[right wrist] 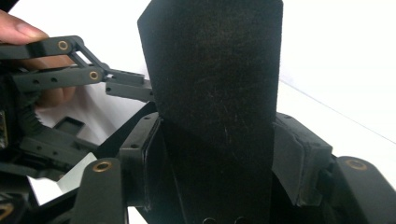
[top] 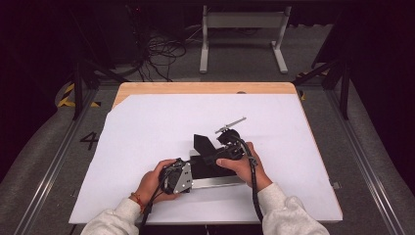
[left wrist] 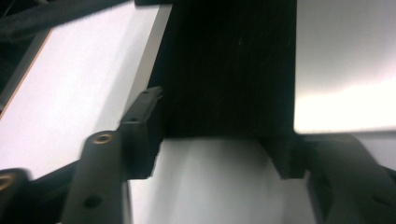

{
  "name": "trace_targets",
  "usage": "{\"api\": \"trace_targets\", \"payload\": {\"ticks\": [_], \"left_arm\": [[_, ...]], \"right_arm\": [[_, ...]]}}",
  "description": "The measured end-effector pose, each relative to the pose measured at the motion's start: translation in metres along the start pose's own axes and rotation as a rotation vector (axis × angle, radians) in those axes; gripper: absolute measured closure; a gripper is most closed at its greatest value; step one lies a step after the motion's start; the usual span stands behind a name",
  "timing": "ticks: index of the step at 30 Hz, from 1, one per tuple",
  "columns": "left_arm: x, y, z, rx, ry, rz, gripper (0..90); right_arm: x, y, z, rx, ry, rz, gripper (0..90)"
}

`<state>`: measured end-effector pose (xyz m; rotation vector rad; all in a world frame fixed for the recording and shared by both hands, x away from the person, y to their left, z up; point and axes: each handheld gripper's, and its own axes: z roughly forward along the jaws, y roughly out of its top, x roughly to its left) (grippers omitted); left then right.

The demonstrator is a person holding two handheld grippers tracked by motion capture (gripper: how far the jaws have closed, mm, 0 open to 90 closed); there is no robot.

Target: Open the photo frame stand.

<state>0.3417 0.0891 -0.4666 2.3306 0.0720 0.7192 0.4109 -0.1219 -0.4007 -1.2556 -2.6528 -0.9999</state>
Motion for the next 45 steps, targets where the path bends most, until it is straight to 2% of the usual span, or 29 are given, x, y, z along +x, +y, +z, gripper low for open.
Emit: {"api": "trace_targets", "payload": {"ticks": [4, 6, 8, 12, 17, 20, 21, 23, 24, 25, 26, 30, 33, 34, 36, 37, 38, 41, 43, 44, 45], "left_arm": [[-0.001, 0.001, 0.0, -0.022, -0.002, 0.009, 43.2], [0.001, 0.0, -0.002, -0.031, 0.003, 0.001, 45.9], [0.004, -0.001, -0.005, -0.054, -0.003, -0.028, 51.9], [0.005, 0.0, -0.005, -0.046, -0.004, -0.036, 52.6], [0.01, 0.0, -0.009, -0.072, -0.034, -0.077, 54.3], [0.013, 0.0, -0.01, -0.078, -0.04, -0.103, 55.3], [0.015, -0.001, -0.011, -0.088, -0.043, -0.107, 56.4], [0.02, -0.002, -0.012, -0.114, -0.054, -0.14, 58.9], [0.02, -0.002, -0.012, -0.114, -0.054, -0.14, 59.8], [0.023, -0.004, -0.013, -0.119, -0.058, -0.162, 60.5], [0.023, -0.004, -0.013, -0.119, -0.058, -0.162, 60.5], [0.025, -0.002, -0.014, -0.124, -0.055, -0.176, 62.5], [0.03, -0.003, -0.015, -0.136, -0.056, -0.212, 65.2], [0.031, -0.003, -0.015, -0.139, -0.06, -0.22, 65.6], [0.032, -0.003, -0.017, -0.138, -0.059, -0.224, 67.2], [0.033, -0.003, -0.019, -0.141, -0.063, -0.236, 68.0], [0.035, -0.003, -0.02, -0.148, -0.071, -0.252, 68.6], [0.039, -0.006, -0.023, -0.171, -0.102, -0.286, 71.1], [0.04, -0.006, -0.024, -0.174, -0.108, -0.284, 70.7], [0.04, -0.007, -0.024, -0.174, -0.111, -0.285, 70.8], [0.041, -0.007, -0.024, -0.177, -0.118, -0.293, 70.7]], "right_arm": [[0.005, 0.004, 0.001, 0.006, -0.008, 0.002, 39.0], [0.005, 0.004, 0.001, 0.006, -0.004, 0.006, 39.0], [0.002, 0.004, 0.0, -0.011, 0.011, 0.02, 38.7], [0.004, 0.003, 0.0, -0.014, -0.001, 0.017, 38.4], [0.006, 0.002, 0.0, 0.013, -0.019, -0.017, 38.8], [0.005, 0.001, -0.007, 0.019, -0.014, -0.036, 38.0], [0.004, 0.001, -0.011, 0.019, -0.007, -0.041, 37.9], [0.003, 0.001, -0.02, 0.024, -0.014, -0.064, 37.7], [0.003, 0.001, -0.02, 0.024, -0.014, -0.064, 37.7], [0.0, 0.0, -0.034, -0.027, -0.017, -0.094, 38.2], [0.0, 0.0, -0.034, -0.027, -0.017, -0.094, 38.2], [-0.016, -0.013, -0.059, -0.168, -0.02, -0.13, 38.3], [-0.03, -0.03, -0.074, -0.257, -0.049, -0.143, 40.7], [-0.032, -0.035, -0.077, -0.275, -0.077, -0.154, 40.7], [-0.034, -0.044, -0.085, -0.306, -0.158, -0.185, 40.2], [-0.033, -0.048, -0.088, -0.313, -0.212, -0.219, 39.1], [-0.034, -0.052, -0.091, -0.326, -0.235, -0.246, 38.8], [-0.039, -0.062, -0.097, -0.361, -0.244, -0.233, 38.7], [-0.041, -0.069, -0.094, -0.364, -0.234, -0.244, 39.0], [-0.041, -0.071, -0.091, -0.358, -0.219, -0.256, 38.7], [-0.039, -0.074, -0.088, -0.34, -0.216, -0.294, 38.0]]}}
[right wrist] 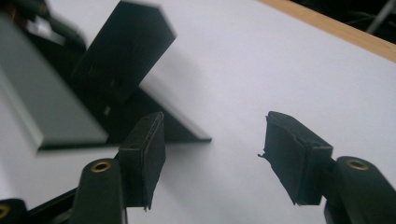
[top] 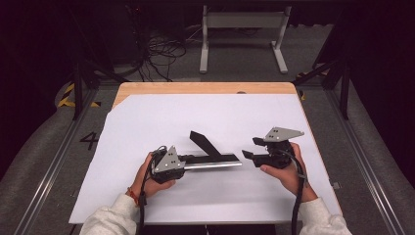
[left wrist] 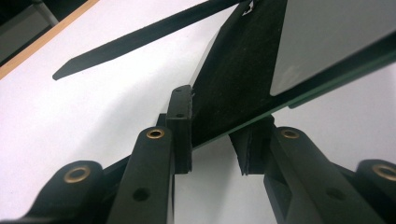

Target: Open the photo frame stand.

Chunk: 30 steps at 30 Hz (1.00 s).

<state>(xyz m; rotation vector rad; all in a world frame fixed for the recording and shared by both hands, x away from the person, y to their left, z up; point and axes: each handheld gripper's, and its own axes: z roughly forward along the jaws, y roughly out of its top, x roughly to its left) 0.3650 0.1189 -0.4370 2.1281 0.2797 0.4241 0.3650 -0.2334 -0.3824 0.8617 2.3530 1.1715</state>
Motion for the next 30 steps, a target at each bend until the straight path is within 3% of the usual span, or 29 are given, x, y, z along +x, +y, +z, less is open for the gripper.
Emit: {"api": "trace_targets", "payload": {"ticks": [1, 2, 4, 12, 15, 23, 26, 30], "left_arm": [[0.001, 0.0, -0.001, -0.001, -0.009, -0.01, 70.4], [0.001, 0.0, -0.001, 0.0, -0.011, -0.011, 70.2], [0.001, 0.0, -0.002, 0.0, -0.017, -0.015, 70.3], [0.002, 0.001, -0.005, 0.004, -0.03, -0.024, 70.5], [0.002, 0.001, -0.005, 0.005, -0.032, -0.023, 70.5], [0.003, 0.0, -0.005, 0.004, -0.033, -0.043, 70.1], [0.002, 0.001, -0.005, 0.005, -0.033, -0.044, 69.9], [0.002, 0.0, -0.006, 0.006, -0.027, -0.049, 69.3]], "right_arm": [[0.004, -0.005, 0.003, 0.002, 0.01, -0.043, 38.2], [0.006, -0.008, 0.004, 0.009, 0.029, -0.039, 38.3], [0.011, -0.009, 0.006, 0.037, 0.028, -0.082, 38.6], [0.019, -0.017, 0.013, 0.046, 0.069, -0.098, 39.6], [0.024, -0.018, 0.013, 0.011, 0.109, -0.102, 41.2], [0.031, -0.016, 0.011, -0.104, 0.131, -0.114, 58.6], [0.034, -0.016, 0.011, -0.113, 0.137, -0.14, 65.4], [0.036, -0.017, 0.011, -0.12, 0.134, -0.149, 66.0]]}}
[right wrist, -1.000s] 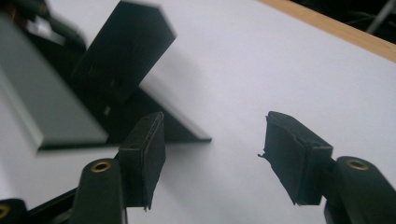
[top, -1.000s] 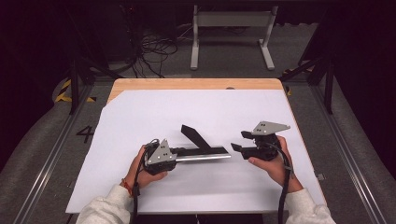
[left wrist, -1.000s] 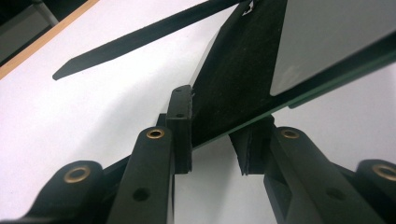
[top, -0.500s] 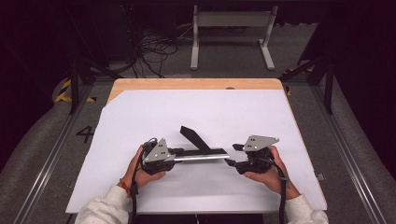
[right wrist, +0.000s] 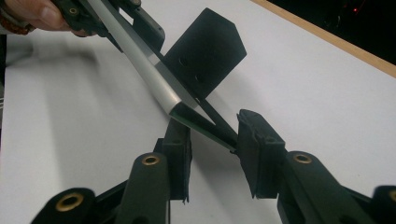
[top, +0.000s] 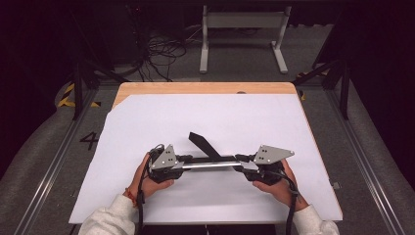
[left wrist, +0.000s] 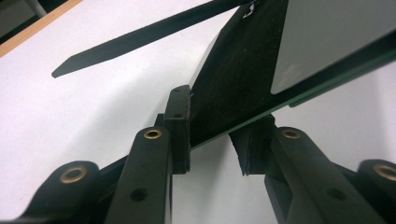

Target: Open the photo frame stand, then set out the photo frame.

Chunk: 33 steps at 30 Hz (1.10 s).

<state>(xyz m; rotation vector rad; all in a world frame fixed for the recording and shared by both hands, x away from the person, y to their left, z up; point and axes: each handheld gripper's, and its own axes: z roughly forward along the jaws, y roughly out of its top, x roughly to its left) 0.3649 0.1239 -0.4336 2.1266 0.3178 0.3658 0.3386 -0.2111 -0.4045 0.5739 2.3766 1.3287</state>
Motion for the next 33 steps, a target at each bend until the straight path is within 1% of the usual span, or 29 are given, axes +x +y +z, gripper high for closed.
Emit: {"api": "trace_targets", "payload": {"ticks": [3, 5, 6, 8, 10, 16, 18, 23, 24, 27, 29, 30, 32, 33], "left_arm": [[0.001, -0.001, -0.002, -0.001, 0.004, -0.016, 68.0], [0.002, -0.001, -0.004, 0.006, 0.011, -0.011, 67.4], [0.002, -0.001, -0.005, 0.006, 0.01, -0.015, 66.9], [0.002, -0.001, -0.008, 0.008, 0.007, -0.008, 66.9], [0.003, -0.001, -0.009, 0.006, 0.009, -0.021, 67.4], [0.005, -0.002, -0.006, -0.009, -0.016, -0.022, 67.7], [0.006, -0.002, -0.006, -0.014, -0.02, -0.029, 67.7], [0.005, -0.001, -0.006, -0.025, -0.034, -0.037, 67.7], [0.005, -0.001, -0.006, -0.028, -0.039, -0.044, 67.7], [0.005, -0.001, -0.006, -0.035, -0.046, -0.047, 67.6], [0.005, -0.001, -0.006, -0.037, -0.041, -0.047, 67.5], [0.005, -0.002, -0.006, -0.043, -0.037, -0.054, 67.2], [0.006, -0.002, -0.008, -0.05, -0.02, -0.067, 66.5], [0.007, -0.002, -0.01, -0.048, -0.014, -0.067, 66.2]], "right_arm": [[0.0, -0.001, 0.0, 0.006, 0.002, -0.008, 69.6], [0.001, 0.0, 0.0, 0.006, 0.015, -0.006, 70.4], [0.001, 0.0, -0.001, 0.005, 0.018, -0.007, 70.7], [0.002, 0.0, -0.001, 0.001, 0.018, 0.0, 70.7], [0.003, 0.0, -0.002, -0.003, 0.016, 0.0, 71.2], [0.005, 0.002, -0.003, -0.006, 0.007, -0.01, 71.9], [0.006, 0.002, -0.004, -0.006, -0.004, -0.015, 72.2], [0.007, 0.001, -0.008, -0.01, -0.003, -0.017, 73.2], [0.008, 0.001, -0.009, -0.01, -0.003, -0.02, 73.4], [0.008, 0.0, -0.011, -0.021, 0.002, -0.012, 74.0], [0.009, 0.0, -0.012, -0.02, -0.002, -0.02, 75.1], [0.009, 0.0, -0.012, -0.025, 0.0, -0.016, 75.8], [0.007, 0.0, -0.013, -0.025, 0.012, -0.007, 78.8], [0.007, 0.001, -0.013, -0.03, 0.019, -0.004, 79.6]]}}
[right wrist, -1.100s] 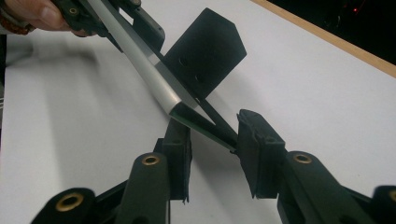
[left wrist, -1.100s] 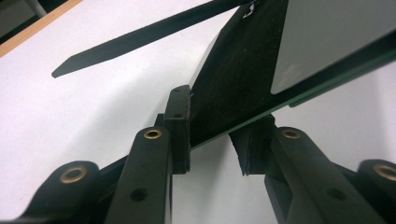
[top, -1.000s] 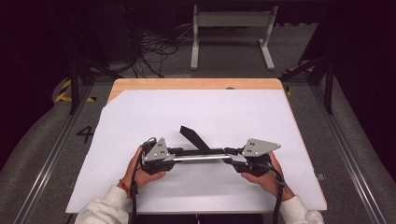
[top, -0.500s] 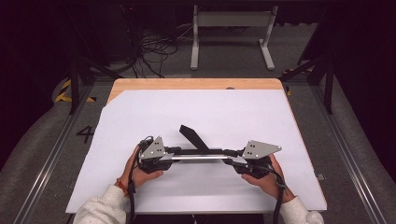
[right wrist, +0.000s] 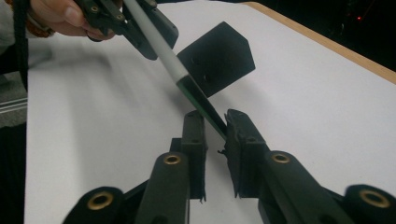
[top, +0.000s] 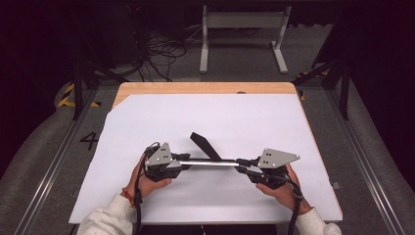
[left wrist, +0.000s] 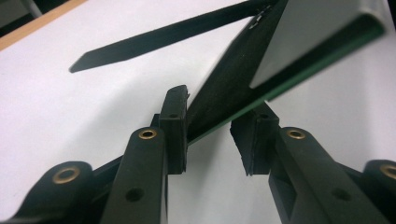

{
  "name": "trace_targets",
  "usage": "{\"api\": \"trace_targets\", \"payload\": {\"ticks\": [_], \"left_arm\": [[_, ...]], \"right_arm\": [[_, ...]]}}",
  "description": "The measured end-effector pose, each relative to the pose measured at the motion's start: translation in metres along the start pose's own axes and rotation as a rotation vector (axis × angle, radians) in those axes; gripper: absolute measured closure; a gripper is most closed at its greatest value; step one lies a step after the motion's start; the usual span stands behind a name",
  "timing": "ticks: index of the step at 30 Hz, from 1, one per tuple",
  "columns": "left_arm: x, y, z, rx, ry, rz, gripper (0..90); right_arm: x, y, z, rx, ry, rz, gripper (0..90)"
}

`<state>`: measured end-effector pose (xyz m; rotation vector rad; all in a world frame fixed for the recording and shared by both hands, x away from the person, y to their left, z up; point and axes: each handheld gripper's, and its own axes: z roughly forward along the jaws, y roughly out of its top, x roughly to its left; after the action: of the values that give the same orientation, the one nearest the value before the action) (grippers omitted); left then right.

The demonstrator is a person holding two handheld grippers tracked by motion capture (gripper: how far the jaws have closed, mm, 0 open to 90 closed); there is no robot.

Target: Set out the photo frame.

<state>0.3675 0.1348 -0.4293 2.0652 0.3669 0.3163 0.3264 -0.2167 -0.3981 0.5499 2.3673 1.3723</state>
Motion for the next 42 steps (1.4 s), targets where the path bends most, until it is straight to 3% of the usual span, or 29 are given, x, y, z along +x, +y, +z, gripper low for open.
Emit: {"api": "trace_targets", "payload": {"ticks": [2, 5, 7, 14, 16, 21, 30, 33, 42], "left_arm": [[0.0, -0.001, -0.003, 0.006, -0.008, 0.013, 66.5], [-0.002, -0.001, -0.001, 0.021, -0.023, 0.033, 68.1], [-0.001, -0.001, -0.001, 0.012, -0.027, 0.022, 68.7], [0.002, -0.001, 0.001, 0.0, -0.064, 0.019, 69.3], [0.003, -0.002, 0.001, -0.012, -0.074, 0.001, 69.5], [0.003, -0.002, 0.001, -0.01, -0.077, -0.004, 69.2], [-0.005, 0.002, -0.002, 0.017, -0.094, 0.018, 69.3], [-0.01, 0.005, -0.005, 0.046, -0.088, 0.055, 70.6], [-0.005, 0.002, -0.01, 0.009, -0.037, 0.008, 64.8]], "right_arm": [[0.0, 0.0, 0.002, -0.004, 0.005, 0.001, 78.0], [-0.001, 0.0, 0.009, 0.005, -0.006, 0.006, 68.9], [-0.001, 0.002, 0.012, 0.01, -0.032, -0.005, 68.0], [-0.002, 0.005, 0.015, -0.001, -0.029, -0.018, 63.6], [-0.004, 0.005, 0.016, -0.016, -0.023, 0.005, 63.7], [-0.004, 0.005, 0.016, -0.018, -0.022, -0.004, 64.9], [0.01, 0.005, 0.007, -0.009, -0.007, -0.023, 68.1], [0.012, 0.005, 0.003, -0.011, 0.014, -0.003, 68.6], [0.012, 0.007, 0.005, -0.029, 0.016, 0.016, 70.7]]}}
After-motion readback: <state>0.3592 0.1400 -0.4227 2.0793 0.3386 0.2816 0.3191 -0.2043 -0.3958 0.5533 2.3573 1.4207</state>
